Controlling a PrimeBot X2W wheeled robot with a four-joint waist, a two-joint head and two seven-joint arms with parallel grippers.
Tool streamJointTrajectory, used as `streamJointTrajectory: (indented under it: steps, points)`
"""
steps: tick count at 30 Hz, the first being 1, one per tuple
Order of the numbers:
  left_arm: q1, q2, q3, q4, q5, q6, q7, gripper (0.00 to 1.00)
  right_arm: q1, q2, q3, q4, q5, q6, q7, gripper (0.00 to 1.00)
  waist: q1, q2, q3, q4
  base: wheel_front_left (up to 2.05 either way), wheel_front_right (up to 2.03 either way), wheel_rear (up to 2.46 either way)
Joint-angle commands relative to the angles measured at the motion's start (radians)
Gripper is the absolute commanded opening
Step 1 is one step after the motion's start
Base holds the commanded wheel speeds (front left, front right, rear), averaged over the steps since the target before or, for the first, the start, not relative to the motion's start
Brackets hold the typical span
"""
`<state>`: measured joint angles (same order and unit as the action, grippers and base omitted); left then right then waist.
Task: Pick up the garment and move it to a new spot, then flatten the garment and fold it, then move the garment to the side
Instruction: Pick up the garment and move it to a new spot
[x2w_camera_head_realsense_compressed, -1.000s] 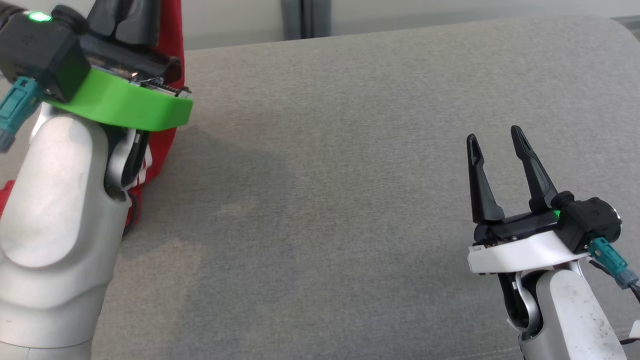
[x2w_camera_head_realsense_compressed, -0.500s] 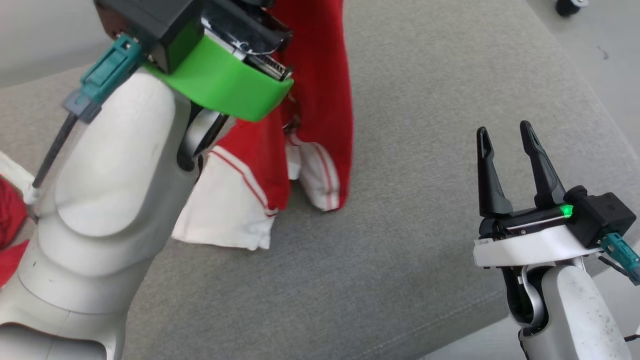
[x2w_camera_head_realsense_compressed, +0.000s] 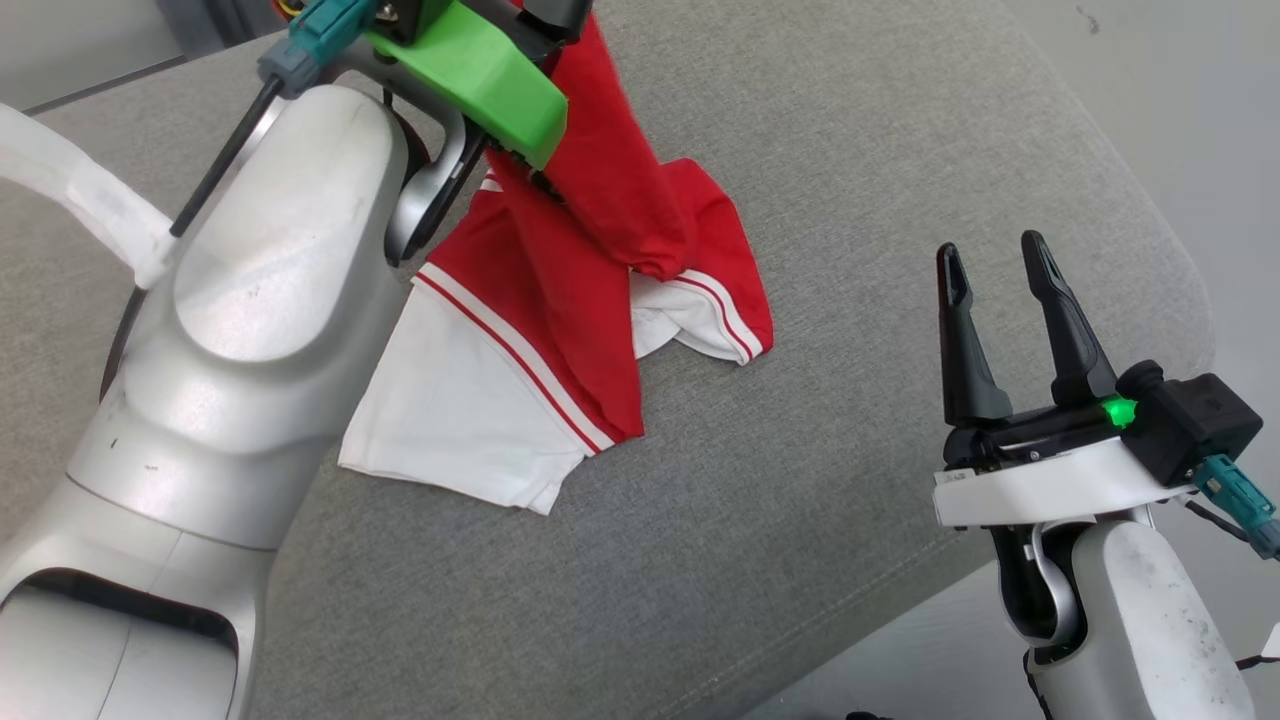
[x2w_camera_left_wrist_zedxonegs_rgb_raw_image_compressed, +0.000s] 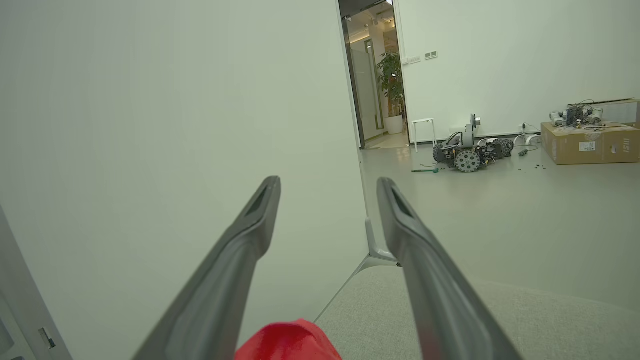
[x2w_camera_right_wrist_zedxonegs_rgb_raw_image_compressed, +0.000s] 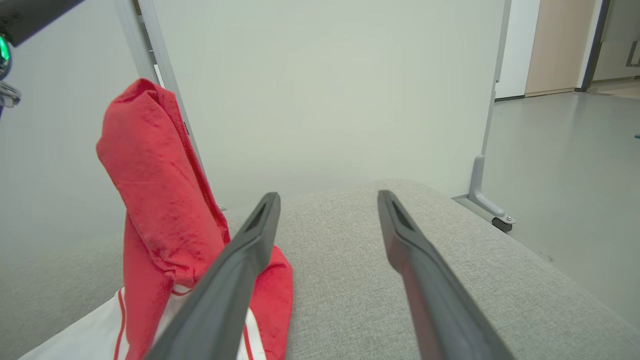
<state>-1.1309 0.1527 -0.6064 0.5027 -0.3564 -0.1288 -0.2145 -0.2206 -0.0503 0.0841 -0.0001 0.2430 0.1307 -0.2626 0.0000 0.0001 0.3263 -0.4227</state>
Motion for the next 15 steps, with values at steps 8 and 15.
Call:
streamJointTrajectory:
  steps: [8, 15]
  points:
    - [0.037, 0.038, 0.011, 0.020, -0.039, -0.001, -0.039, 1.00, -0.003, -0.001, -0.014, 0.001, -0.058, 0.000, -0.003, 1.00, 0.0000, -0.0001, -0.064, 0.150, 0.00, 0.00, 0.00]
    - [0.205, 0.092, 0.072, -0.105, -0.076, 0.025, -0.050, 1.00, 0.018, -0.001, -0.020, 0.005, -0.120, 0.000, -0.003, 1.00, 0.0000, -0.0001, -0.128, 0.290, 0.00, 0.00, 0.00]
